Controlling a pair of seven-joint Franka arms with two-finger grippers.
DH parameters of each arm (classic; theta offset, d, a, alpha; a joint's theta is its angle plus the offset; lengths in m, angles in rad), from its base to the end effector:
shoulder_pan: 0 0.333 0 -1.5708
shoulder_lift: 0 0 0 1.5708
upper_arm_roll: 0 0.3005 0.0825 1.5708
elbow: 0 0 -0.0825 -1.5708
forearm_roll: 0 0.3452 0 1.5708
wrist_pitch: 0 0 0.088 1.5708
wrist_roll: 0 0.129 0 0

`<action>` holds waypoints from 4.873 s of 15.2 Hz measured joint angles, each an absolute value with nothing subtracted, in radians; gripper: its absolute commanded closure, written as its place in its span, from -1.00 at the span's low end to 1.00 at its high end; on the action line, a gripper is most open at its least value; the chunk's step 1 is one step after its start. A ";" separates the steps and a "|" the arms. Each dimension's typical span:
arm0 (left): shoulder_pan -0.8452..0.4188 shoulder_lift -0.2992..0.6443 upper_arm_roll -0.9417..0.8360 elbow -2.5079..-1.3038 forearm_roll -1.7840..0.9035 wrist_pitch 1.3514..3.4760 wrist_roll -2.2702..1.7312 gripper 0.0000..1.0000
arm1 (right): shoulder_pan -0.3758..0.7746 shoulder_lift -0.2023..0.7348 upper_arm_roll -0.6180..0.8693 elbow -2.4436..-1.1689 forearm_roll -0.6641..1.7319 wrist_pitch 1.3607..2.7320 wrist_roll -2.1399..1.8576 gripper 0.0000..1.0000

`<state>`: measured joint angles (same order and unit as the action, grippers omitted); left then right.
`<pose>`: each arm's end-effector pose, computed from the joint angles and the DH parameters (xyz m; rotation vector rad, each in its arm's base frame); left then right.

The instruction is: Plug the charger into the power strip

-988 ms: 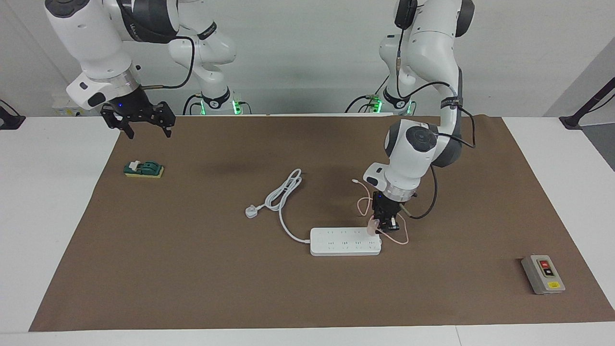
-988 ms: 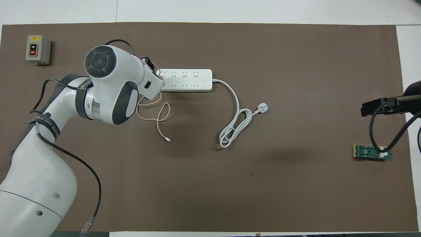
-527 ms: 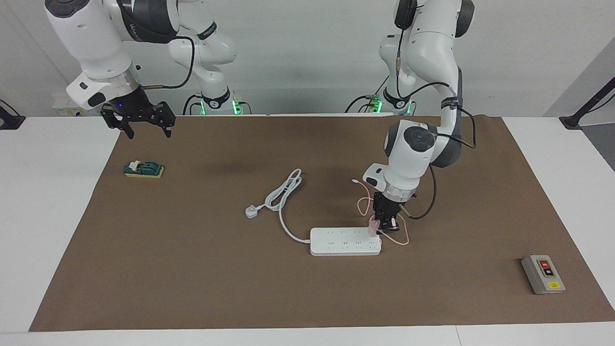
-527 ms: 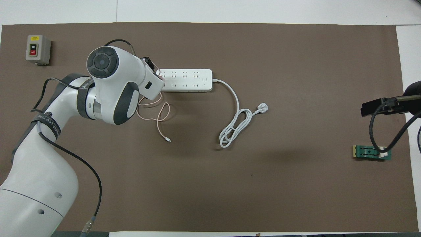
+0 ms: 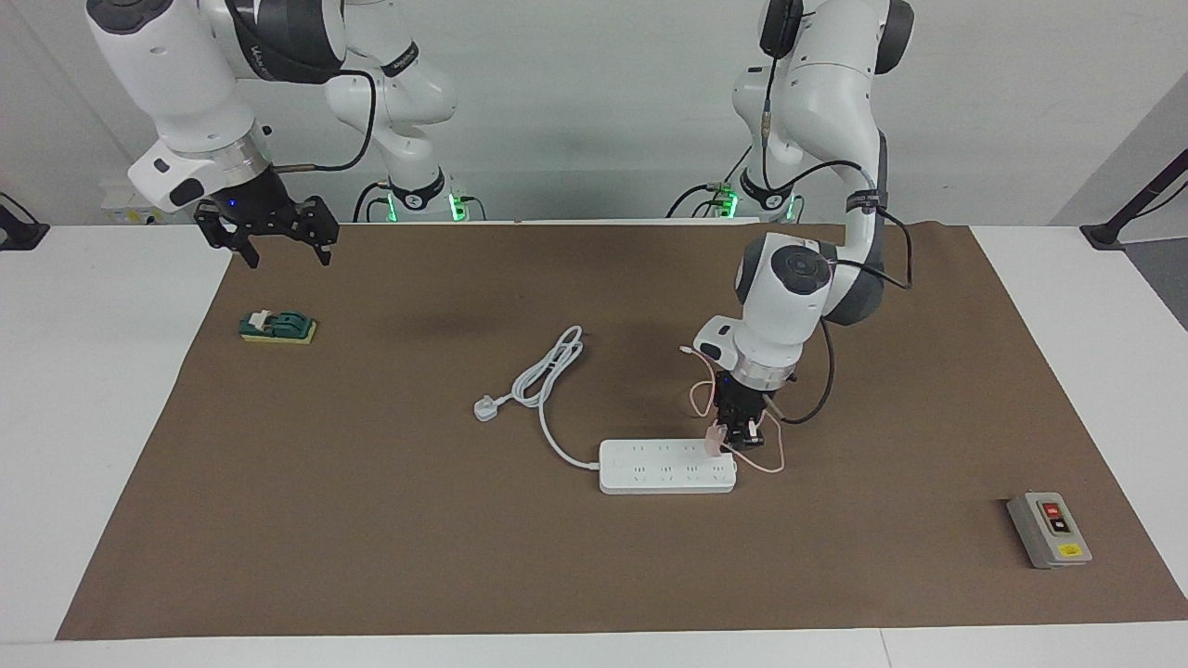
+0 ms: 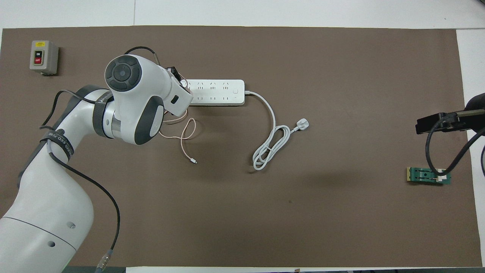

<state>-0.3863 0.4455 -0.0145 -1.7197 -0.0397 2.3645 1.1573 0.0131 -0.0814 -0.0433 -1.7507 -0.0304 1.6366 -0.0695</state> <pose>0.5965 -0.2530 0.3347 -2.2262 2.1383 -0.3077 0.4928 -0.0193 0.5556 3.1153 0.0654 -0.0531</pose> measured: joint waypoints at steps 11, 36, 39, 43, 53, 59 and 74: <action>-0.400 0.445 -0.017 -1.719 -0.013 2.361 1.157 1.00 | 0.013 -0.081 -0.043 -1.751 -0.030 1.637 -0.070 -1.00; -0.399 0.444 -0.010 -1.711 -0.012 2.318 1.226 1.00 | 0.013 -0.082 -0.043 -1.751 -0.030 1.637 -0.070 -1.00; -0.399 0.447 -0.010 -1.707 -0.012 2.314 1.226 1.00 | 0.013 -0.082 -0.043 -1.751 -0.030 1.637 -0.070 -1.00; -0.398 0.470 -0.010 -1.676 -0.013 2.289 1.226 1.00 | 0.013 -0.082 -0.043 -1.751 -0.030 1.637 -0.070 -1.00; -0.347 0.521 -0.033 -1.592 -0.112 2.201 1.418 1.00 | 0.013 -0.082 -0.043 -1.751 -0.030 1.637 -0.070 -1.00; -0.334 0.563 -0.033 -1.531 -0.152 2.138 1.394 1.00 | 0.013 -0.082 -0.043 -1.751 -0.030 1.637 -0.069 -1.00; -0.349 0.581 -0.028 -1.524 -0.138 2.161 1.373 -1.00 | 0.013 -0.082 -0.043 -1.751 -0.030 1.637 -0.069 -1.00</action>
